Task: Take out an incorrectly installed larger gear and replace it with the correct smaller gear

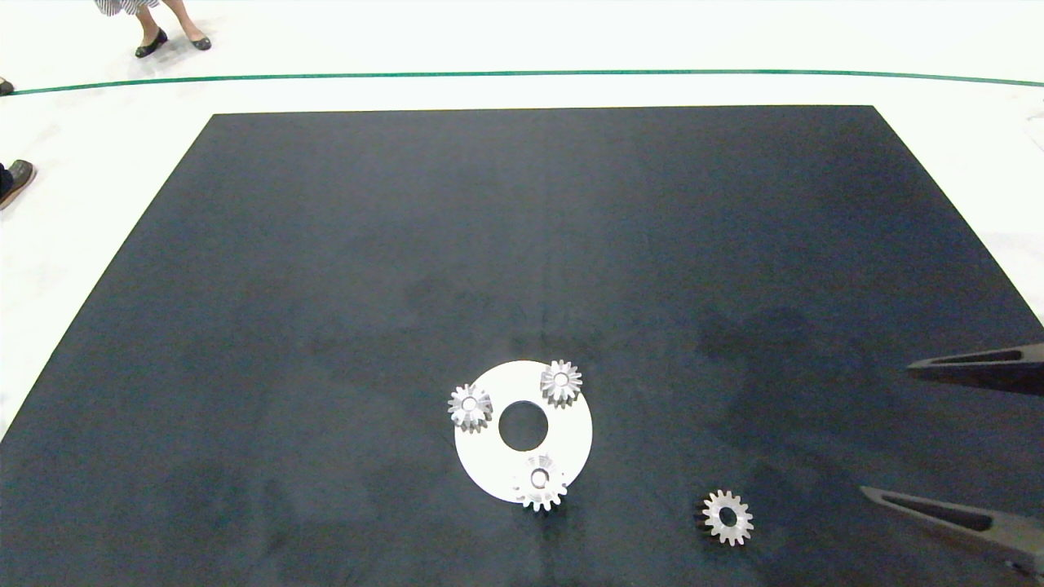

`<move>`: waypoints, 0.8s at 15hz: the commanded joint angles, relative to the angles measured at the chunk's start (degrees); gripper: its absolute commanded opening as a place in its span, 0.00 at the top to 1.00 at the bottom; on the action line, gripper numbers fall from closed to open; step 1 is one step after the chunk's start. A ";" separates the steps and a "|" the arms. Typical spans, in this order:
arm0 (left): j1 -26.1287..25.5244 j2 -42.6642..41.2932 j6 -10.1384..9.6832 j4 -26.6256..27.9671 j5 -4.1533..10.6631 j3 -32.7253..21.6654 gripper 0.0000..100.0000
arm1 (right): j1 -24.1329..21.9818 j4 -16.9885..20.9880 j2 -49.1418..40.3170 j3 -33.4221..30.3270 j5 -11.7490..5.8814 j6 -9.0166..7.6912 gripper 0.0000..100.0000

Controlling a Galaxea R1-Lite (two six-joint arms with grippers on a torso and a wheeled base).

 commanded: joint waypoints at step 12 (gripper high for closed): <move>-0.51 -0.34 0.03 0.27 0.05 -0.31 0.00 | 19.32 2.42 26.50 -15.43 -8.02 -1.74 0.00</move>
